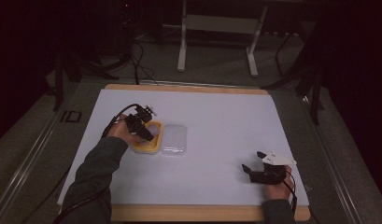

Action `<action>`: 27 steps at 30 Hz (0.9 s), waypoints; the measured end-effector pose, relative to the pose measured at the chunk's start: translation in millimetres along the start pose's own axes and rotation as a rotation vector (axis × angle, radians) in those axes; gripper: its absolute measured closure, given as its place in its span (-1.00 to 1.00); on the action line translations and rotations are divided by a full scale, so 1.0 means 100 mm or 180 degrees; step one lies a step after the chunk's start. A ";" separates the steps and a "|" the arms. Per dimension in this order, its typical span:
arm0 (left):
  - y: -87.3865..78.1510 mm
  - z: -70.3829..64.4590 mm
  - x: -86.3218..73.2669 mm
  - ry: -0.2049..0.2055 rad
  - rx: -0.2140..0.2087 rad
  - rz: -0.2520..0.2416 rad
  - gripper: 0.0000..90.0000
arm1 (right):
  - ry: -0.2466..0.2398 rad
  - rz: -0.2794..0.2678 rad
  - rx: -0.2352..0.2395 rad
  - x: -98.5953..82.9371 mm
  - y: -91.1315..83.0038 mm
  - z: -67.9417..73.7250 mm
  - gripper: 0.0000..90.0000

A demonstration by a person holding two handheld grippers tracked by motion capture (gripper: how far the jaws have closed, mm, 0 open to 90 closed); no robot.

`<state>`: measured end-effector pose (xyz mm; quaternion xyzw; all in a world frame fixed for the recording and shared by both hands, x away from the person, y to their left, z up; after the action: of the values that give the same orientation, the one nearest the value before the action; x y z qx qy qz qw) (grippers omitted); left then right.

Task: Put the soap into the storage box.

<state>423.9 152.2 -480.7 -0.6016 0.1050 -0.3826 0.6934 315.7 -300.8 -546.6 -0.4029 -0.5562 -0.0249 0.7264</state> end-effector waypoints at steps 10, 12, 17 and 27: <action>0.11 0.01 0.00 -0.0073 0.0020 0.0080 0.10 | 0.0004 0.0007 -0.0002 0.00 0.00 0.00 -0.63; 0.13 0.01 0.01 -0.0069 0.0028 0.0100 0.10 | 0.0004 0.0006 -0.0001 0.00 0.00 0.00 -0.63; 0.16 0.03 0.01 -0.0140 0.0016 0.0095 0.10 | 0.0005 0.0010 0.0002 0.00 0.00 0.00 -0.63; 0.15 0.07 0.00 -0.0269 -0.0069 0.0061 -0.10 | 0.0009 0.0013 0.0001 0.00 0.00 0.00 -0.63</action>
<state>433.6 157.1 -492.8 -0.6236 0.0855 -0.3491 0.6942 315.8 -300.4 -546.8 -0.4039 -0.5543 -0.0238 0.7274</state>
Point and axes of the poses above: each handheld gripper's, and its own axes: y roughly forward along the jaws, x roughly out of its top, z roughly to its left, the point moved 2 cm from there along y, roughly forward along the jaws, and after that the axes turned 15 degrees about x, right-handed, at the moved point
